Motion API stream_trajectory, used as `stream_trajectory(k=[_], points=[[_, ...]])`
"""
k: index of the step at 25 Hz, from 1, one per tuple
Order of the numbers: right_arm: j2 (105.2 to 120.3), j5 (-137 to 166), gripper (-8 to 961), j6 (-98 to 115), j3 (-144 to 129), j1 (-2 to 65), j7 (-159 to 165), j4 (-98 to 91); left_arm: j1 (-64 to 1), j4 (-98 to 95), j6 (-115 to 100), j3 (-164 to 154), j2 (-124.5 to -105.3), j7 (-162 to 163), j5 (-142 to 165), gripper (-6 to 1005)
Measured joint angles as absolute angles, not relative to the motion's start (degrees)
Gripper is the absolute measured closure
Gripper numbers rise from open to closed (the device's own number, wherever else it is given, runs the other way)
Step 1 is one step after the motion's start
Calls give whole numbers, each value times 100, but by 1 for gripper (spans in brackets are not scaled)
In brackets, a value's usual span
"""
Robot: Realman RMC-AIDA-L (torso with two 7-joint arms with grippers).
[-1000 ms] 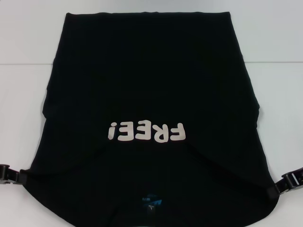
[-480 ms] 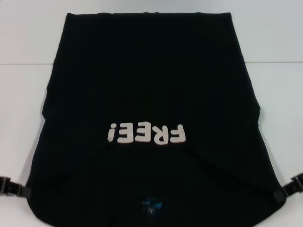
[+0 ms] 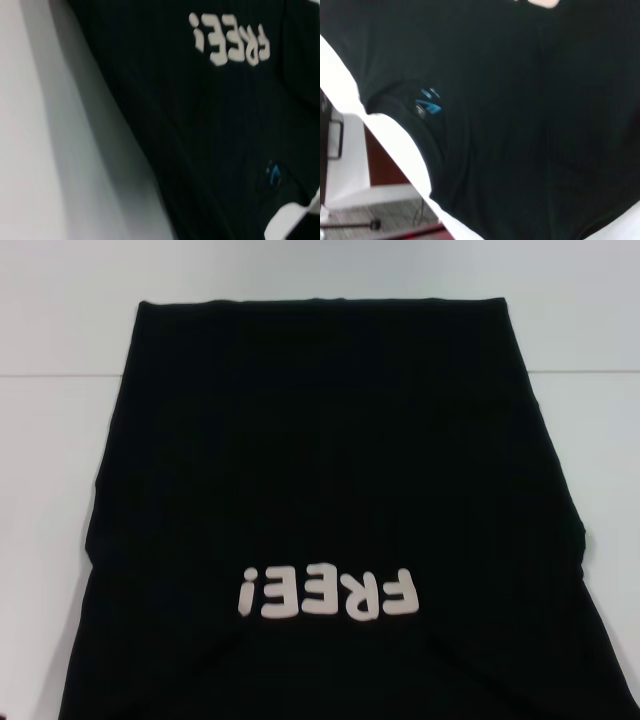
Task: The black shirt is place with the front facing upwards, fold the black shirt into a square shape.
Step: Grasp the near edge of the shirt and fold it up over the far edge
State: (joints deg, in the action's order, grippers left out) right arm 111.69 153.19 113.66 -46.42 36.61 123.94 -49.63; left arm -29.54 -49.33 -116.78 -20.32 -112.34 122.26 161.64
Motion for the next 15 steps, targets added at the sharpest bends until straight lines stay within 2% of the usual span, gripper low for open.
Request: stream_trajectory(k=[5, 10, 13, 15], points=[[11141, 15462, 908, 11369, -4607, 3622, 12208, -4754, -2917, -4917, -11821, -2115, -11260, 12223, 16344, 988], [11216, 15446, 908, 11356, -4213, 3676, 12248, -4700, -2985, -4840, -11797, -2104, -11299, 12217, 16175, 988], [11230, 15446, 909, 11349, -3686, 3732, 12306, -4678, -3094, -4758, -11748, -1769, -11218, 12238, 15814, 988], [11188, 15428, 909, 11309, -3182, 3763, 12385, -4677, -3180, -4693, -11692, -1486, -11135, 12265, 15569, 988]])
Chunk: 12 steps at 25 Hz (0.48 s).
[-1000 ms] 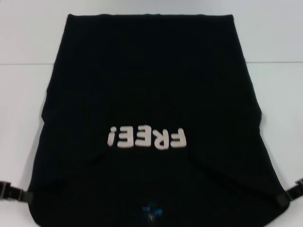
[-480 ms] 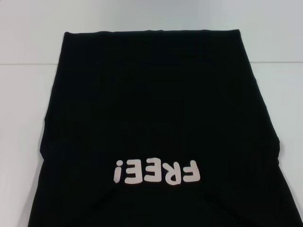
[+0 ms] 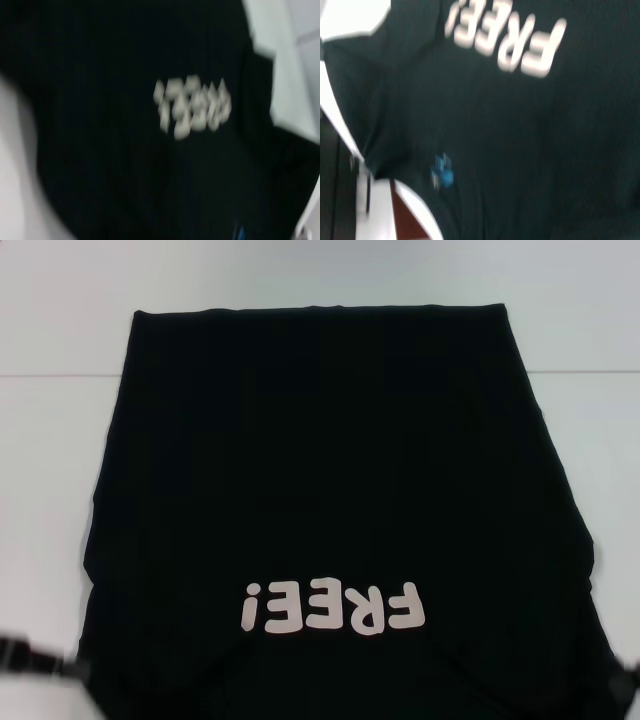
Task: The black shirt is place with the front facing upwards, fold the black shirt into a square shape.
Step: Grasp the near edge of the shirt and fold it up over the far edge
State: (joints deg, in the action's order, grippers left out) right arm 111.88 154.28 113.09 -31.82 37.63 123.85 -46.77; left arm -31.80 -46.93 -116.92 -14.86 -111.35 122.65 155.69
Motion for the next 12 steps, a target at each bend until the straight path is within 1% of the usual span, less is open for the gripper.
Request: stream_trajectory(k=[2, 5, 7, 10, 11, 12], points=[[11123, 15319, 909, 11217, -2710, 3778, 12506, -4644, -3289, -4603, -11487, -1097, -11043, 12390, 15316, 987], [10959, 14783, 909, 10858, -2190, 3744, 12757, -4425, -3414, -4422, -10968, -761, -10939, 12643, 14959, 987], [10866, 14269, 909, 10535, -1956, 3671, 12869, -4214, -3451, -4281, -10524, -689, -10910, 12757, 14659, 987], [10814, 13437, 909, 9957, -1672, 3544, 12904, -3746, -3437, -4071, -9814, -664, -10933, 12824, 14113, 987], [10813, 13144, 909, 9744, -1637, 3507, 12871, -3543, -3418, -3970, -9518, -663, -10957, 12806, 13864, 987], [10850, 12688, 909, 9346, -1631, 3464, 12725, -3224, -3375, -3777, -9015, -661, -11025, 12685, 13461, 987]])
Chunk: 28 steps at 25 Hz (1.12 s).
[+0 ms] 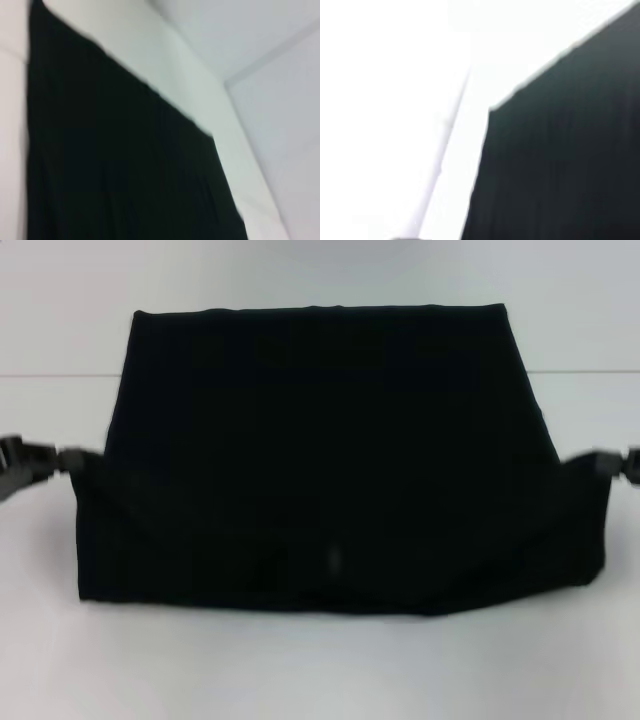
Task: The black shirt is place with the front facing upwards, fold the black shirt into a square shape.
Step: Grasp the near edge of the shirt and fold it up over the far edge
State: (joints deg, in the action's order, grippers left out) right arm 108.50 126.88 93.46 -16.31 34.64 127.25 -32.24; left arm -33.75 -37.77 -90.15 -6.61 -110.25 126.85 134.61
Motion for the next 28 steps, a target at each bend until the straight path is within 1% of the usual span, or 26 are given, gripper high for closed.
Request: stream_trajectory(k=[1, 4, 7, 10, 11, 13, 16, 20, 28], points=[[10850, 12688, 909, 9346, -1631, 3464, 12725, -3224, -3375, -3777, -9015, -661, -11025, 12685, 13461, 987], [11031, 12253, 908, 8605, -1634, 3456, 12341, -2910, -3282, -3498, -8274, -651, -11171, 12303, 12731, 986], [11319, 11932, 908, 7854, -1631, 3482, 11967, -2752, -3209, -3256, -7761, -675, -11319, 11797, 12176, 986], [11639, 11599, 908, 7097, -1631, 3530, 11605, -2715, -3258, -3065, -7431, -694, -11412, 11408, 12070, 986], [11725, 11461, 908, 6873, -1634, 3539, 11455, -2711, -3274, -3027, -7347, -694, -11441, 11316, 12059, 986], [11825, 11170, 908, 6509, -1634, 3552, 11182, -2689, -3300, -2979, -7173, -691, -11496, 11157, 12027, 986], [11865, 10702, 908, 6191, -1621, 3566, 10785, -2549, -3330, -2963, -6921, -699, -11569, 10892, 11897, 985], [11902, 9763, 909, 5898, -1637, 3620, 9814, -2011, -3410, -2954, -6651, -699, -11620, 10712, 11820, 985], [11958, 9711, 908, 5309, -1833, 3774, 9439, -1710, -3655, -2937, -6120, -694, -11792, 10289, 11805, 985]])
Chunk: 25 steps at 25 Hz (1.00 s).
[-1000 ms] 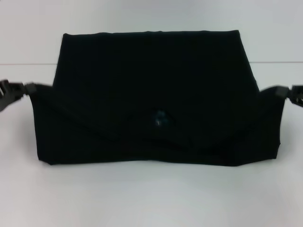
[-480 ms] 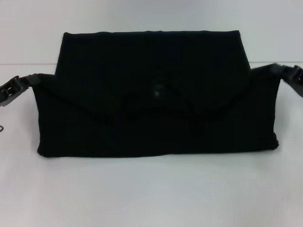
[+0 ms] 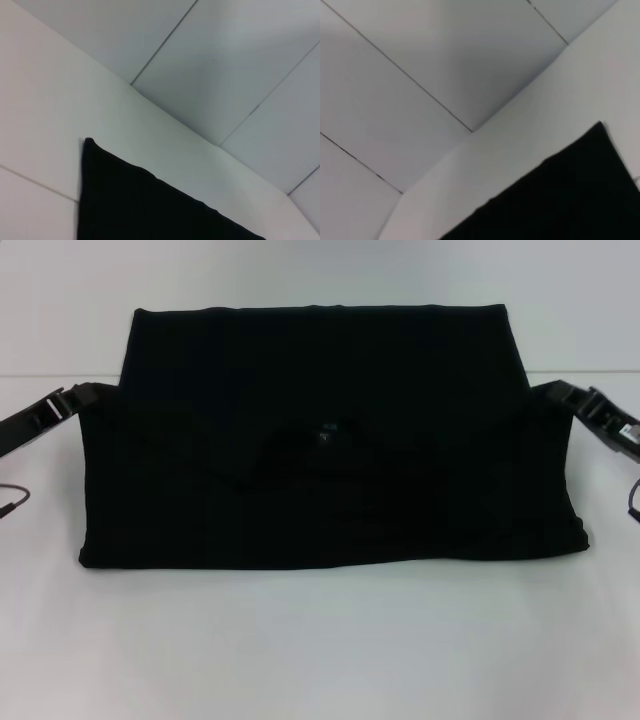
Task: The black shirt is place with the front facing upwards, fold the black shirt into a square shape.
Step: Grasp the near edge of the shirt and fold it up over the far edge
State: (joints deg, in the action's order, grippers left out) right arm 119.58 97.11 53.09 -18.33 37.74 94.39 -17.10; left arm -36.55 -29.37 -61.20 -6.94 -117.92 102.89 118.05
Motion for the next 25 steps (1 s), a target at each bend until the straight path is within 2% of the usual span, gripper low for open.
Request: stream_trajectory(k=[9, 21, 22, 25], points=[[11961, 9671, 909, 5053, -1917, 3823, 9218, -1633, -3828, -2925, -5712, -824, -11803, 10033, 11536, 984], [12002, 9651, 897, 4182, -2001, 4116, 8439, -1403, -3873, -2692, -4874, -914, -12173, 9223, 11083, 983], [12007, 9647, 896, 4147, -2000, 4133, 8390, -1386, -3875, -2643, -4872, -914, -12181, 9109, 11027, 939], [12014, 9645, 764, 4122, -2002, 4146, 8337, -1350, -3887, -2553, -4859, -914, -12182, 9060, 10989, 806]])
